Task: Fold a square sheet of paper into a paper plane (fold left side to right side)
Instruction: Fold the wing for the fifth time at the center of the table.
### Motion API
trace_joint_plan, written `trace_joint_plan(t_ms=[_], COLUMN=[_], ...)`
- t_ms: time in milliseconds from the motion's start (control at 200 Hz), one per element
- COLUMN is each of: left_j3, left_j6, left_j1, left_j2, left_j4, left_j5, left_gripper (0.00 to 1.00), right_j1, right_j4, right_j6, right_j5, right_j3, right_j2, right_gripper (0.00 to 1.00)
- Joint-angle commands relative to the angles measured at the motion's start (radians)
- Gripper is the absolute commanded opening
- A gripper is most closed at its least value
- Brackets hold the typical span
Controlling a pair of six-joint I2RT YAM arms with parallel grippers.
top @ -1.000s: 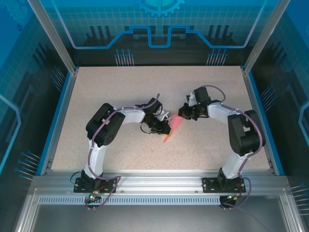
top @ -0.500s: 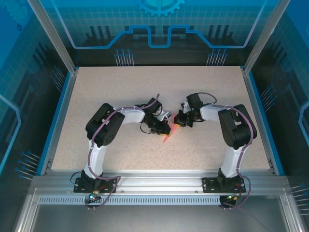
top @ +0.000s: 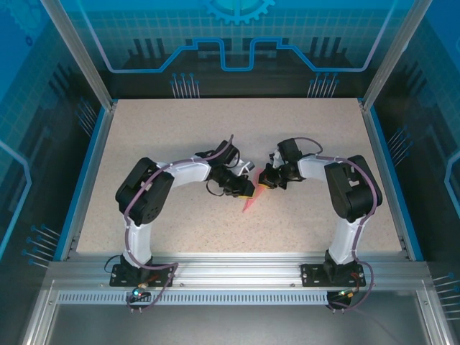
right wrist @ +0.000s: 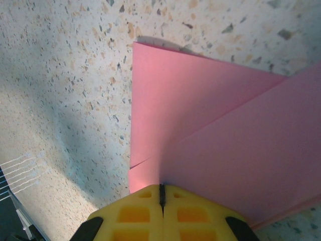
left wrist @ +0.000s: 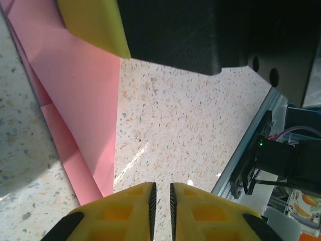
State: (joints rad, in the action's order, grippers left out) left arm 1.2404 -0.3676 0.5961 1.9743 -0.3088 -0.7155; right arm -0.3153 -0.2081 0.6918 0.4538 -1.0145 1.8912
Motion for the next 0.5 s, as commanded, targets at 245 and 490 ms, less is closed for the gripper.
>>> trace_joint_plan(t_ms=[245,490], left_j3=[0.046,0.088], left_j6=[0.039,0.115], left_j1=[0.034,0.066], left_j2=[0.062,0.078], left_j4=[-0.071,-0.163], left_j5=[-0.003,0.092], left_gripper=[0.18,0.18], right_j1=[-0.007,-0.007], right_j4=[-0.094,-0.107], right_j6=[-0.015,-0.02], right_j5=[-0.07,-0.079], right_j3=[0.0,-0.003], right_j2=[0.048,0.05], right_gripper=[0.0,0.0])
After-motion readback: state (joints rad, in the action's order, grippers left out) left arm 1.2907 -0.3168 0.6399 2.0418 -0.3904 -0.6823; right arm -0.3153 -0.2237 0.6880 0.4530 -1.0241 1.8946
